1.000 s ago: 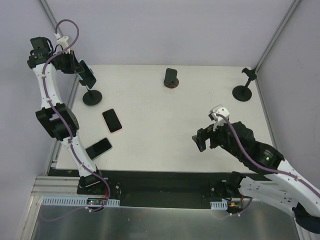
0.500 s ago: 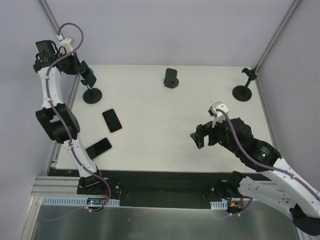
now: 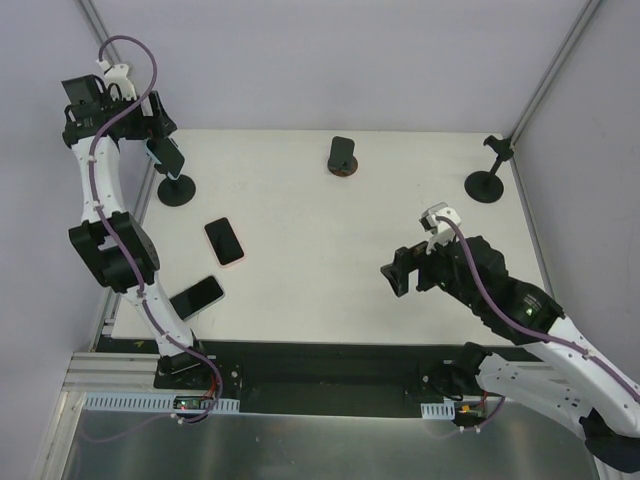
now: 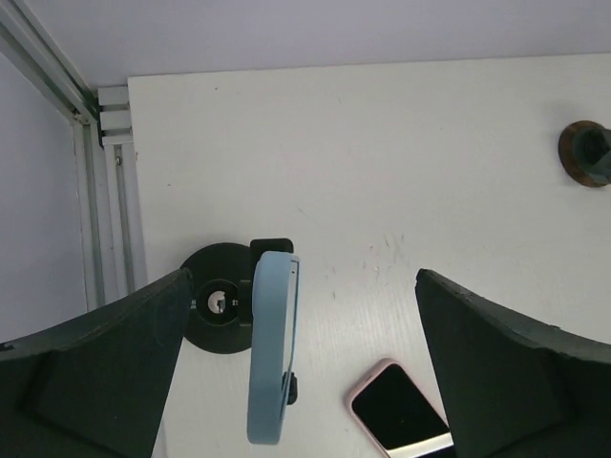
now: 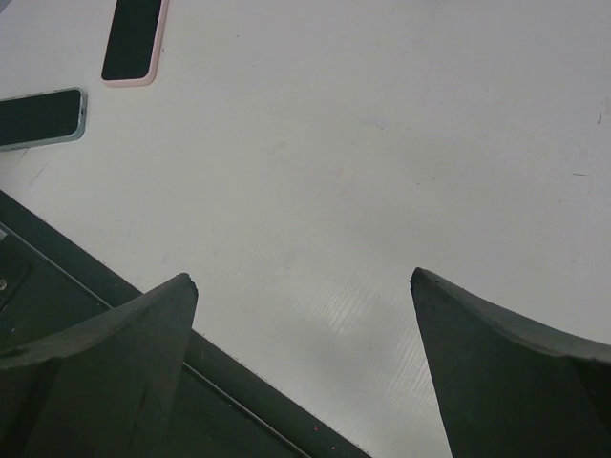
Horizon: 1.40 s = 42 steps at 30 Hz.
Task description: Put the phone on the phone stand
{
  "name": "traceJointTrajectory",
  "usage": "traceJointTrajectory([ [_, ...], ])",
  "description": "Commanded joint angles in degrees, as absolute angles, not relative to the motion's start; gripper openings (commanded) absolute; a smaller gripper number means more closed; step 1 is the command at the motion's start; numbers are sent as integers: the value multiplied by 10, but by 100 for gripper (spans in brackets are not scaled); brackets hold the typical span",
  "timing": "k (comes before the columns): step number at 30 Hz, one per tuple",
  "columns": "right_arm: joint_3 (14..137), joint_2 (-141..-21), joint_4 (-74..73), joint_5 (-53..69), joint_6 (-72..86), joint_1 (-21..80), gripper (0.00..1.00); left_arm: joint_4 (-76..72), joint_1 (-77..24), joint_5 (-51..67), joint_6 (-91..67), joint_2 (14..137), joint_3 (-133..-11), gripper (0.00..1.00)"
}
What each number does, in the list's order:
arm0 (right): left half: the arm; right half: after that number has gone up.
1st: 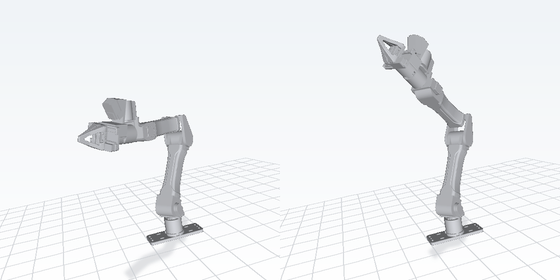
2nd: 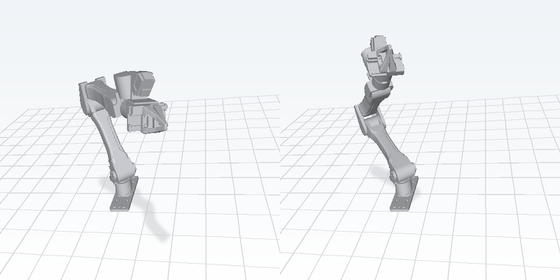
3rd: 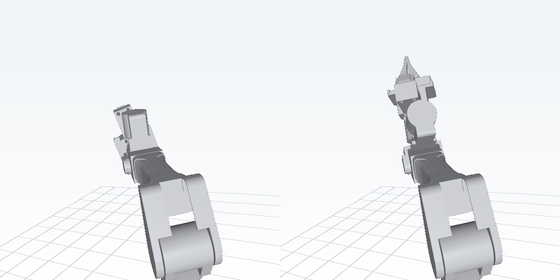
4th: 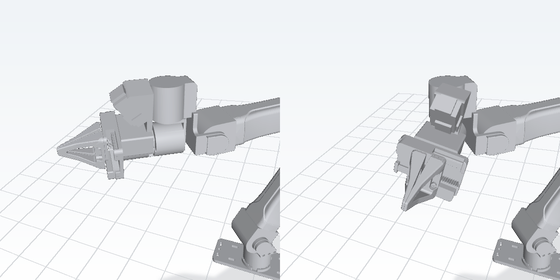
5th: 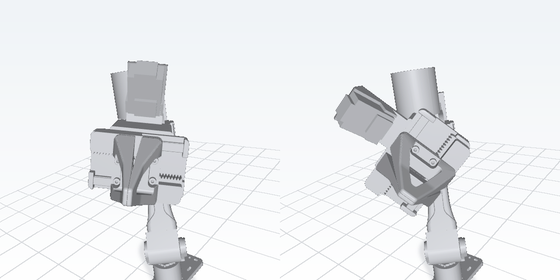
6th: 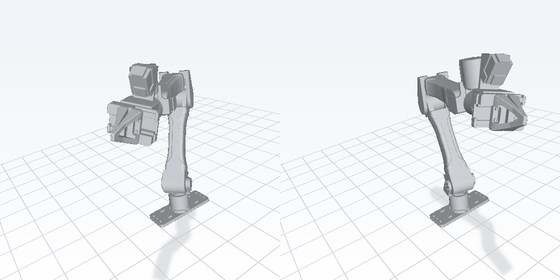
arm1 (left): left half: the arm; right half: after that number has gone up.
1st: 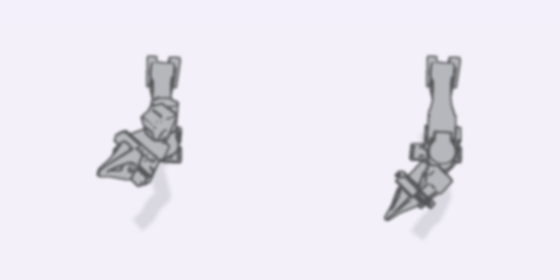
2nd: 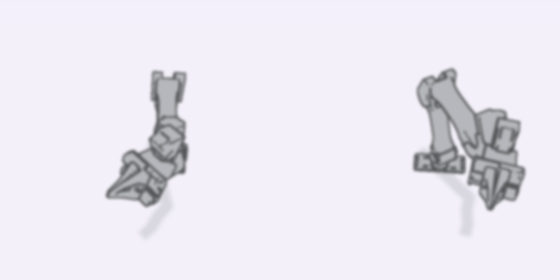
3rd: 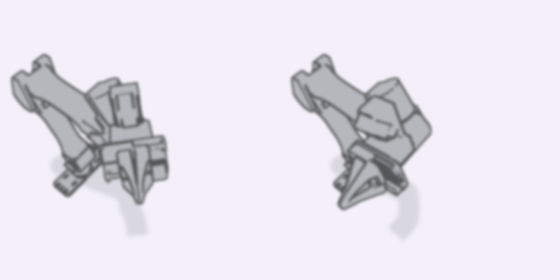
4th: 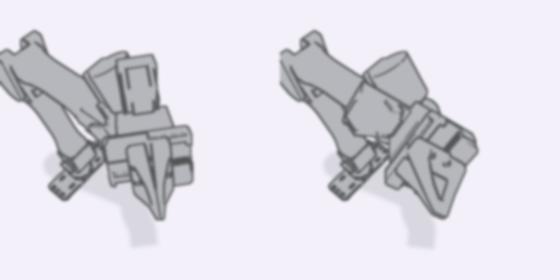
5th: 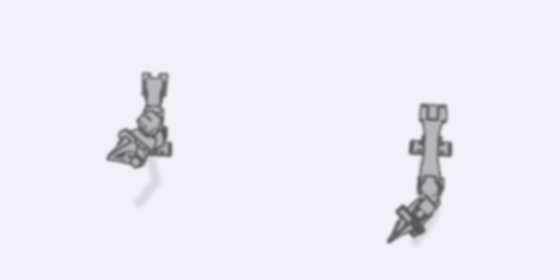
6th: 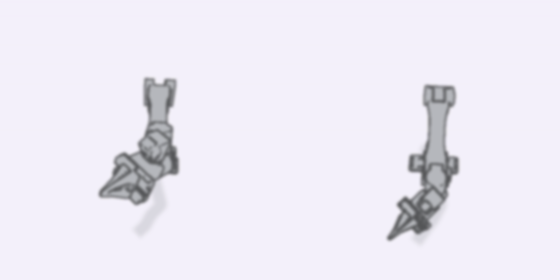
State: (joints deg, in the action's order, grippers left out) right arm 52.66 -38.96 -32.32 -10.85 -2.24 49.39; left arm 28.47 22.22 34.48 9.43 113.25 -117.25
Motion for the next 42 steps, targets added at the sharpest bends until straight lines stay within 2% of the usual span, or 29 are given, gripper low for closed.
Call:
traceJointTrajectory([
  [1, 555, -425, -299, -110, -15, 491, 97, 235, 229, 349, 5, 1046, -1162, 99],
  [6, 591, -525, -309, -104, -19, 484, 97, 228, 223, 269, -191, 948, -1107, 98],
  [7, 604, -542, -310, -95, -18, 480, 97, 213, 207, 255, -226, 928, -1064, 98],
  [9, 618, -607, -315, -42, -17, 471, 97, 199, 172, 228, -232, 869, -993, 98],
  [12, 685, -727, -365, 19, -8, 457, 97, 164, 54, 174, -200, 803, -909, 99],
  [15, 768, -835, -426, -25, 23, 446, 97, 151, -27, 201, -177, 780, -857, 99],
  [18, 823, -911, -412, -23, 81, 410, 97, 149, -65, 224, -162, 764, -800, 97],
  [21, 831, -968, -297, -19, 139, 367, 97, 142, -81, 256, -127, 752, -747, 96],
  [22, 825, -980, -209, -18, 155, 346, 97, 144, -85, 253, -107, 749, -737, 96],
  [26, 796, -1054, -7, -15, 291, 287, 99, 141, -112, 232, -82, 728, -706, 96],
  [28, 799, -1091, 92, -11, 386, 257, 92, 137, -133, 213, -68, 724, -699, 95],
  [30, 811, -1143, 134, -25, 463, 244, 85, 126, -142, 208, -66, 721, -680, 95],
  [31, 833, -1163, 159, -27, 480, 235, 77, 123, -146, 209, -76, 721, -679, 94],
  [34, 881, -1239, 186, -5, 518, 223, 68, 120, -148, 227, -93, 722, -679, 92],
  [37, 913, -1289, 232, 17, 532, 224, 65, 117, -149, 235, -96, 719, -678, 91],
  [42, 925, -1347, 289, 15, 555, 225, 64, 116, -156, 232, -94, 718, -677, 91],
])
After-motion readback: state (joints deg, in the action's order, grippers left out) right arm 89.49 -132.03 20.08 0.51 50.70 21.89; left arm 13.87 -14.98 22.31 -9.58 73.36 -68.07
